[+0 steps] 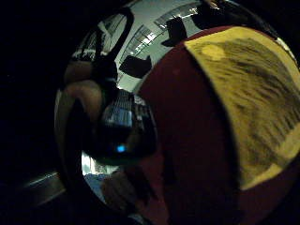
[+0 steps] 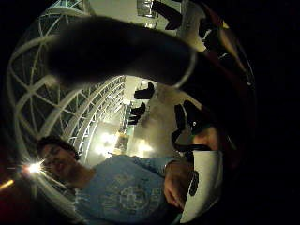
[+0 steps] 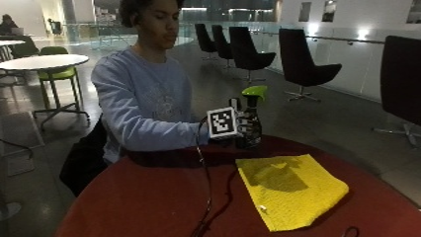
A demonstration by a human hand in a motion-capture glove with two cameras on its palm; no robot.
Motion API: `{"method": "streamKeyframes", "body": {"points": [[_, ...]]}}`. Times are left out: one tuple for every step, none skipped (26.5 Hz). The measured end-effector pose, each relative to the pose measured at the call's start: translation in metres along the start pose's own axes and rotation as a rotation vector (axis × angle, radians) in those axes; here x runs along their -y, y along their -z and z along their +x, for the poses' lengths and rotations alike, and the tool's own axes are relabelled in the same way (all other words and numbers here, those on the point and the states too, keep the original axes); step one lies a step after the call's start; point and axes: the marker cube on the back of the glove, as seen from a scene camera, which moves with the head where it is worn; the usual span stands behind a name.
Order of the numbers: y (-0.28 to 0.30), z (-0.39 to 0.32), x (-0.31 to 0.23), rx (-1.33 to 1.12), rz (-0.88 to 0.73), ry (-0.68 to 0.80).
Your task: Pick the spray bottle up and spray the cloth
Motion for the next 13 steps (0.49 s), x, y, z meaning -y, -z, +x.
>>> {"method": "streamKeyframes", "body": {"points": [[0.011, 0.003, -0.008, -0.032, -0.002, 0.005], [0.024, 0.006, -0.017, -0.070, -0.003, 0.008], [0.038, 0.010, -0.027, -0.114, -0.001, 0.010], [0.053, 0.015, -0.037, -0.160, 0.001, 0.010], [0.068, 0.020, -0.047, -0.204, 0.005, 0.007], [0.082, 0.024, -0.058, -0.242, 0.011, 0.002], [0.096, 0.028, -0.068, -0.276, 0.018, -0.007], [0.108, 0.031, -0.079, -0.308, 0.028, -0.017], [0.120, 0.034, -0.089, -0.339, 0.039, -0.028], [0.130, 0.036, -0.100, -0.370, 0.051, -0.040], [0.139, 0.038, -0.111, -0.397, 0.065, -0.051], [0.147, 0.040, -0.121, -0.420, 0.078, -0.061], [0.155, 0.043, -0.130, -0.442, 0.091, -0.072]]}}
